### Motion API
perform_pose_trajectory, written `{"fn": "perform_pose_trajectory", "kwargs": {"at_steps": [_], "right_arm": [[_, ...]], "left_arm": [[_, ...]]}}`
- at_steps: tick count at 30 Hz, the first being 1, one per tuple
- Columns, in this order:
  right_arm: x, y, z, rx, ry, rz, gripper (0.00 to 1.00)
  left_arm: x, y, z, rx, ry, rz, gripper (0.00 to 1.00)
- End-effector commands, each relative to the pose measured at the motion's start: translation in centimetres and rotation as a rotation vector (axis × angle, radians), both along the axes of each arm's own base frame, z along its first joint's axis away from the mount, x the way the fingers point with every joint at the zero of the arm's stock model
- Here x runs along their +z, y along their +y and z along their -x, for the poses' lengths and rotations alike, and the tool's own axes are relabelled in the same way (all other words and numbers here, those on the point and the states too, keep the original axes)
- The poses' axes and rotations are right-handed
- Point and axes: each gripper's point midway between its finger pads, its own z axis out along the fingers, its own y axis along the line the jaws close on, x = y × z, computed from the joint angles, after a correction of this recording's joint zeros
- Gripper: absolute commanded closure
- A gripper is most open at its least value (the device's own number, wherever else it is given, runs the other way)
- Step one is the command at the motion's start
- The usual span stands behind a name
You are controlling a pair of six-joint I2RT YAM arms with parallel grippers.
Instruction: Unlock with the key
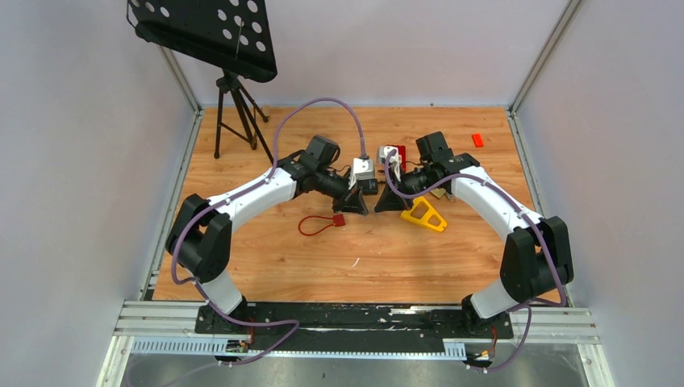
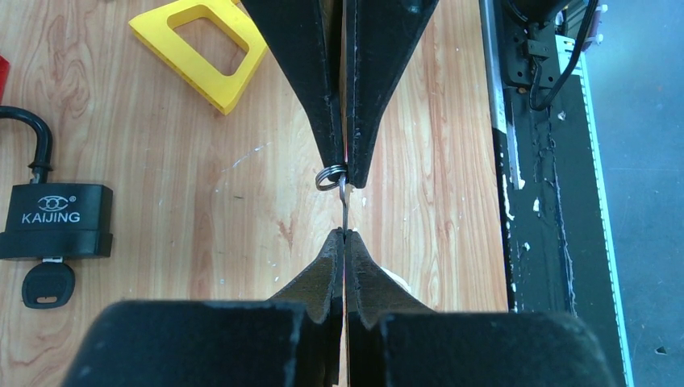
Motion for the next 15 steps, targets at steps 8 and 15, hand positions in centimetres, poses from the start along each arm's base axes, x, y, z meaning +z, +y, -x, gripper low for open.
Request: {"fn": "perform_pose_trajectory", "kwargs": {"at_steps": [8,15], "right_arm": [[-0.14,0.47,0.38,0.023,0.016,-0.036,0.92],[-0.01,1.03,0.62,0.036,0.037,-0.054,0.86]], "left_arm": [[2.77,-0.69,-0.35,-0.018,-0.037,0.075,1.00],[2.37,-0.79,-0.30,-0.025,-0.018,0.056,1.00]]}}
